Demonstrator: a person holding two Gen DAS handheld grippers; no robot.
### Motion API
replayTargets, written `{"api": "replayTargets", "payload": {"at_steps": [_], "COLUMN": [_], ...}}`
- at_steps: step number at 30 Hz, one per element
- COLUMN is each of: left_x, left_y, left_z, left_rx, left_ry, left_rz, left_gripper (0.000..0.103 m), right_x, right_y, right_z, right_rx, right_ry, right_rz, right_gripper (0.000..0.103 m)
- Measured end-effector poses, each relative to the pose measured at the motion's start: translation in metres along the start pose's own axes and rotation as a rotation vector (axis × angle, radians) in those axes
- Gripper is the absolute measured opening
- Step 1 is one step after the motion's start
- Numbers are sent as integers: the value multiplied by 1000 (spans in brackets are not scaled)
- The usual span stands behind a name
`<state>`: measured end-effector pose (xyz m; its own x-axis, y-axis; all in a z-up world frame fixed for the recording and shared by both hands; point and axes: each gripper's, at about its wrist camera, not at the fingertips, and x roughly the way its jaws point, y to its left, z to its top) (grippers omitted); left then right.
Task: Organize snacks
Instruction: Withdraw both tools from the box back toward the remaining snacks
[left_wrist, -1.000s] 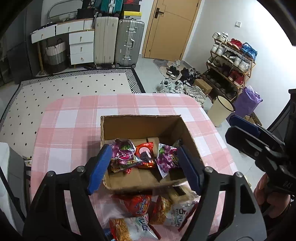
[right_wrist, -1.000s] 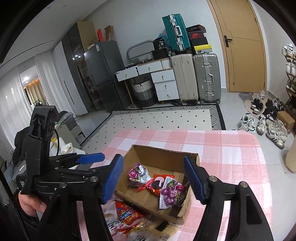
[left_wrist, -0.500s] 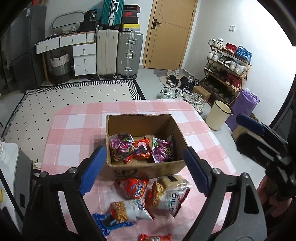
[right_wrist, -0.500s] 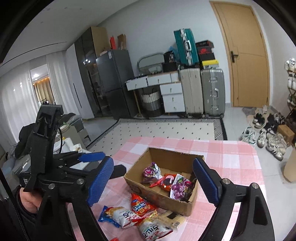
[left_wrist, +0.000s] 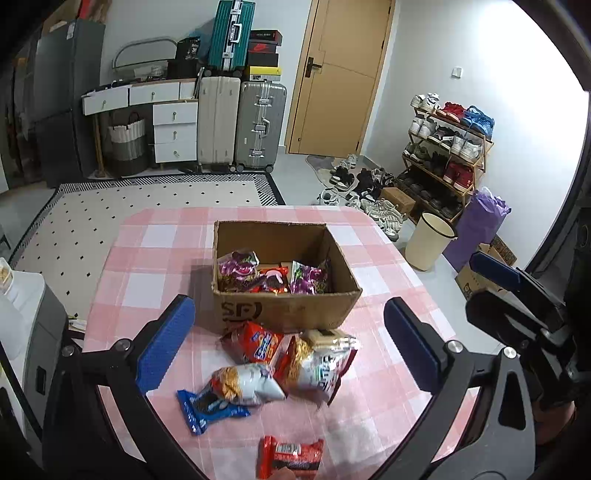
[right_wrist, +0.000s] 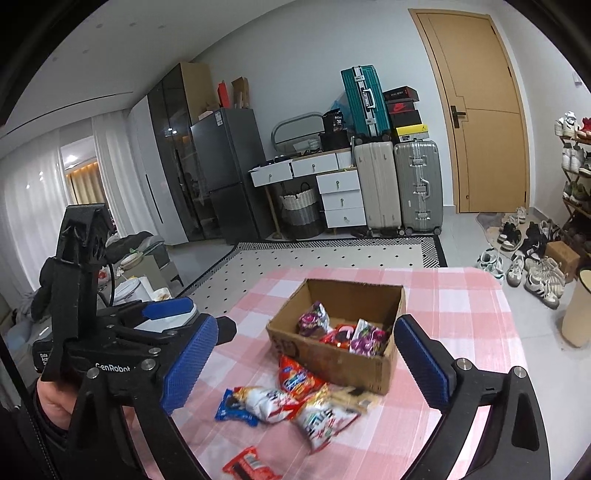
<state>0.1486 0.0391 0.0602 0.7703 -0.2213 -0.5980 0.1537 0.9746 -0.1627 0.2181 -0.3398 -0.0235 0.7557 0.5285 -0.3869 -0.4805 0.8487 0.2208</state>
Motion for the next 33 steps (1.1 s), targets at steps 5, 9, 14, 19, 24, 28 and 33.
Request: {"api": "replayTargets", "payload": {"at_steps": [5, 9, 14, 19, 24, 28, 33], "left_x": [-24, -38, -40, -30, -13, 7, 31], "left_y": [-7, -9, -5, 0, 3, 0, -5], "left_z": [-24, -58, -101, -135, -164, -182, -198], "left_rx": [14, 25, 8, -5, -29, -21, -14], "left_ry": [-12, -17, 41, 79, 144, 198, 255], "left_rz": [-12, -17, -23, -22, -32, -30, -28], "left_gripper": [102, 102, 102, 102, 102, 102, 102], "right_x": [-22, -37, -51, -58, -59, -59, -60], "right_y": [11, 19, 22, 21, 18, 20, 18], "right_z": [-20, -36, -56, -72, -87, -93, -100], "right_rx": [-2, -6, -4, 8, 28, 14, 25], "right_ry": [-23, -17, -1, 14, 31, 47, 47], "right_rz": [-5, -11, -19, -32, -33, -34, -19], "right_gripper": [102, 102, 102, 102, 102, 102, 102]}}
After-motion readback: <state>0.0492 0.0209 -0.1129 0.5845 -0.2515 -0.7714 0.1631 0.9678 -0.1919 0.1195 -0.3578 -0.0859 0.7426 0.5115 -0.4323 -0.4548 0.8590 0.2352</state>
